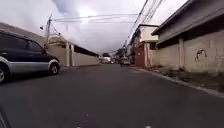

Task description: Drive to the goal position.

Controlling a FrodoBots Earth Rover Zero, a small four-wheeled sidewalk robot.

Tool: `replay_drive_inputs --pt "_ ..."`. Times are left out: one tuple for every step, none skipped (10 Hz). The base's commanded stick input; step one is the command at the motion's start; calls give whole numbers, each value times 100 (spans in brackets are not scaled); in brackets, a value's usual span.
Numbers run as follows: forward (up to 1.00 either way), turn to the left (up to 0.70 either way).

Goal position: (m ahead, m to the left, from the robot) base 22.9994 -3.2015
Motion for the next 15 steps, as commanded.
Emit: replay_drive_inputs --pt "100 0" --pt "100 -6" --pt "100 -35" --pt "100 -13" --pt "100 -3" --pt "100 -1" --pt "100 0" --pt "100 0" --pt "100 0" --pt "100 0" --pt "100 0" --pt "100 0" --pt "100 0" --pt "100 0" --pt "100 -1"
